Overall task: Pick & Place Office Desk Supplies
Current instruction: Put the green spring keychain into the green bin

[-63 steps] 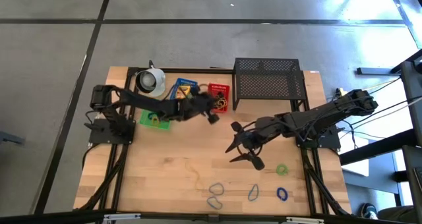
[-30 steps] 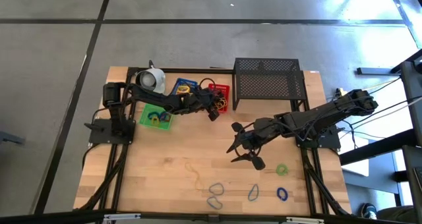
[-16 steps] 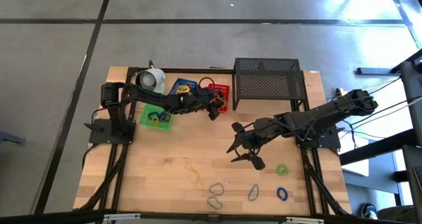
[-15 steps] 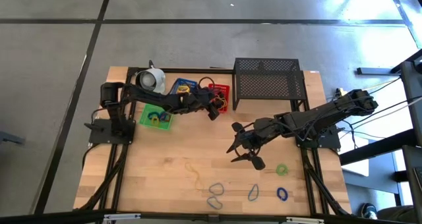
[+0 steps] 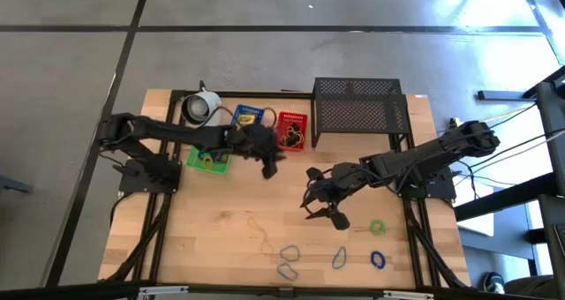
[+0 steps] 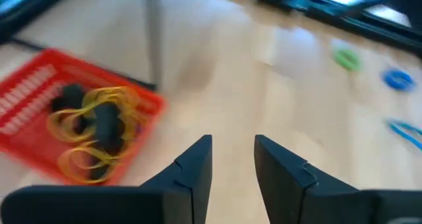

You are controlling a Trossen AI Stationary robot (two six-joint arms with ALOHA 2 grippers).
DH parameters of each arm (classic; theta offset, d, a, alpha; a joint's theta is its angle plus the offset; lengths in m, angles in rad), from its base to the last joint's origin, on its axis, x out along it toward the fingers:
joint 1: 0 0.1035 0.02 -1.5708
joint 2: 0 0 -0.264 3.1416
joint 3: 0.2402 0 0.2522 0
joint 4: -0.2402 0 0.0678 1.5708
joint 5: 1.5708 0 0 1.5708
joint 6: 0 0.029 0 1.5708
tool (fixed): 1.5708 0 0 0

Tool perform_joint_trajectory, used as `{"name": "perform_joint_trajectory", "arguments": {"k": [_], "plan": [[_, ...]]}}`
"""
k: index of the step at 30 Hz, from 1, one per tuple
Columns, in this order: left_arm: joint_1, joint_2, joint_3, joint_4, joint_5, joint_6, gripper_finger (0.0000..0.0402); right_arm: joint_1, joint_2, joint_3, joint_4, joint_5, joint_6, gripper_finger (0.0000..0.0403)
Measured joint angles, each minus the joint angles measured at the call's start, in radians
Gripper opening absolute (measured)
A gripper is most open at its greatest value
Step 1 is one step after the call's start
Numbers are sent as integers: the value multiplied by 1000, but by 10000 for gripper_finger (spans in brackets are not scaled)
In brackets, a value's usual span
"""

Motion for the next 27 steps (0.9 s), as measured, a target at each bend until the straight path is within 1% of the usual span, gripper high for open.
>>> {"name": "perform_joint_trajectory", "arguments": {"k": [3,6,8,11,15,17,20,23,27], "plan": [[-75,-26,0,-58,3,45,101,0,21,0,20,0,0,177],[-154,-30,0,-91,-8,71,96,0,49,0,88,8,7,177],[-205,-28,0,-111,-29,81,94,0,62,0,69,8,64,177],[-276,-18,0,-131,-94,84,92,0,60,0,-54,4,221,177],[-347,-18,0,-170,-186,105,90,6,24,0,-300,-7,447,178],[-372,-21,0,-196,-227,126,90,27,17,0,-431,-3,552,178],[-398,-25,0,-198,-269,120,90,91,18,0,-606,52,693,178],[-412,-25,0,-198,-279,102,90,171,26,0,-737,91,864,178],[-421,-25,0,-196,-291,67,90,284,26,0,-800,94,1079,178]]}}
